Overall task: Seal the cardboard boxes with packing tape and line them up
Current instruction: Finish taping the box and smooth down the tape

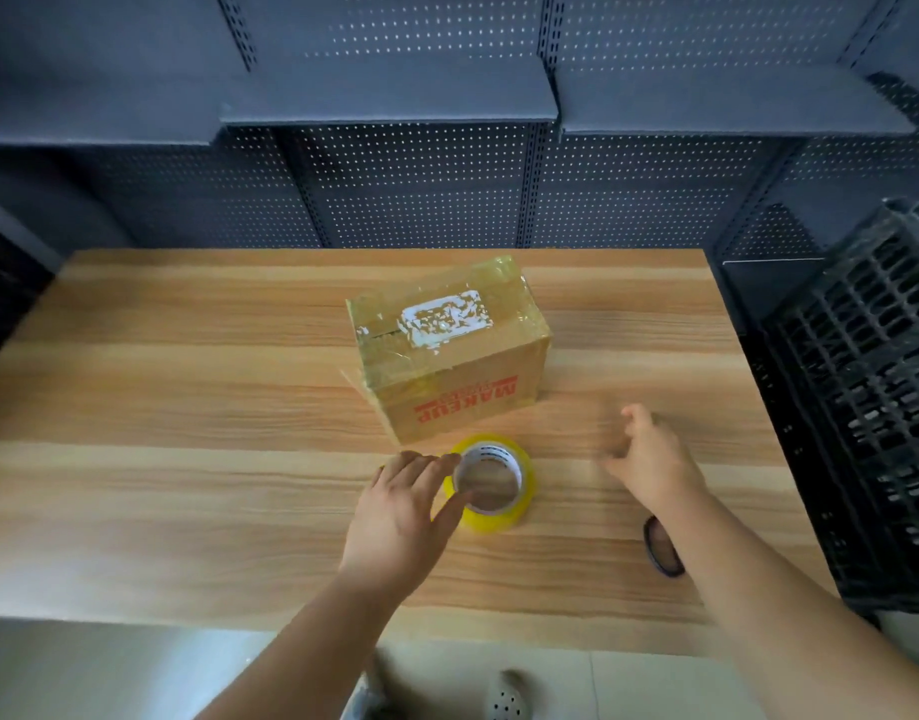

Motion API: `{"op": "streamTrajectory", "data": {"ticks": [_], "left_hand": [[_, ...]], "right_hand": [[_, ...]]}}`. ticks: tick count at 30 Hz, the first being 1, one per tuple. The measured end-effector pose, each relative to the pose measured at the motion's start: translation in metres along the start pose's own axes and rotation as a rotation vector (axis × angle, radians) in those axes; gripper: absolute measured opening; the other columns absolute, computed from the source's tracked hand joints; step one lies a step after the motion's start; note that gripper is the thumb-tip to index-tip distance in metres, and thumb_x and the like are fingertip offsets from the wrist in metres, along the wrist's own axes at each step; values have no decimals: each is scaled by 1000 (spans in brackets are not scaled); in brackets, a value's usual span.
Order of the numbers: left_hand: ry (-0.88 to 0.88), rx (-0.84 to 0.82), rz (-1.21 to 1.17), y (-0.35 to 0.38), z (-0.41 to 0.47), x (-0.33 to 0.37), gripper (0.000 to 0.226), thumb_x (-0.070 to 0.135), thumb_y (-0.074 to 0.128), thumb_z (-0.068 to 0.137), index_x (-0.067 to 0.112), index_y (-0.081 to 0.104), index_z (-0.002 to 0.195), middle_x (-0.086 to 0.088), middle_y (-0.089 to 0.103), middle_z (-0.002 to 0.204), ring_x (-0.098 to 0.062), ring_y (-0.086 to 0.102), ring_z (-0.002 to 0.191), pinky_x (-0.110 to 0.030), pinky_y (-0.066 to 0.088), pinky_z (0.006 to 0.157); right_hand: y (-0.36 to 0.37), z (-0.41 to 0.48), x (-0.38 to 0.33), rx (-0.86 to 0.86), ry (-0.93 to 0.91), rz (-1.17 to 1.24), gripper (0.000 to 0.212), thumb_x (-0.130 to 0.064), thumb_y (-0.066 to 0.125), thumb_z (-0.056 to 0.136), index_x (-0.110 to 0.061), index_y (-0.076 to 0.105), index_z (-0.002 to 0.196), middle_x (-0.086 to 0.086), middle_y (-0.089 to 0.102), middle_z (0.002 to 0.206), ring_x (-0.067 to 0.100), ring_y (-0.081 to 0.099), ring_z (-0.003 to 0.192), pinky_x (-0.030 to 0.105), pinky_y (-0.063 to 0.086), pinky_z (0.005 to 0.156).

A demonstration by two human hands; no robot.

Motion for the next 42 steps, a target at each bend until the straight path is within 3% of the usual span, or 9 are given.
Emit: {"op": "streamTrajectory", "data": {"ticks": [10,15,21,23,25,28,34,38,42], "left_hand": [[-363,119,-229,-95,12,-126,40,25,76,83,19,62,120,5,60,108,-18,59,93,-32,50,74],[9,-56,-24,-104,69,-117,67,29,80,77,29,51,137,2,41,148,-27,46,124,-44,42,102],[239,-441,375,-65,110,-116,86,30,61,93,46,0,151,20,-23,156,-14,-17,148,-39,-5,120],[329,-425,342,-55,115,-115,81,32,62,93,45,8,151,18,-11,159,-14,-10,150,-37,-7,119],[379,-324,229,-55,117,-111,74,25,74,83,39,38,146,8,27,158,-24,26,146,-44,14,119],[372,-69,159,-62,123,-108,47,18,79,75,23,68,121,-3,66,118,-35,60,101,-49,52,87],[377,76,109,-69,127,-103,31,34,58,85,24,74,109,2,66,97,-31,55,86,-42,45,74],[332,66,64,-65,128,-105,35,38,50,87,24,75,107,2,64,98,-26,51,95,-38,38,77],[292,79,31,-63,125,-109,36,38,50,87,23,75,108,3,63,99,-23,47,97,-38,38,78]], "right_hand": [[-39,-89,-187,489,-619,364,20,-24,72,83,-13,68,99,-1,63,98,19,58,95,30,45,85],[-20,-101,-261,403,-616,42,52,-29,66,76,-26,60,127,1,39,143,24,36,129,40,35,105],[-5,-76,-247,286,-609,40,62,-18,60,68,-21,59,129,0,42,145,21,32,139,45,38,110],[-11,-62,-242,233,-660,70,62,-8,59,71,-20,58,132,-2,41,149,19,24,146,43,31,115],[-16,-50,-240,196,-682,40,65,-2,59,75,-22,55,136,-9,35,154,14,14,150,37,26,117],[-15,-48,-240,173,-677,13,66,-15,68,83,-28,47,143,-19,19,158,6,4,150,29,19,115],[-16,-56,-231,81,-555,282,82,-36,82,76,-43,38,145,-28,24,154,-7,24,142,26,24,118],[-21,-55,-245,97,-541,167,106,-45,84,70,-42,17,153,-20,8,162,1,12,147,26,20,117],[-18,-61,-266,132,-570,14,100,-61,66,70,-38,15,153,-16,8,161,9,16,146,35,31,111]]}}
Point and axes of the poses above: each hand's wrist, its own z-axis towards the middle knuckle, its own y-axis out of the palm, x = y × z, the point moved 9 cm from there along z, towards the middle knuckle
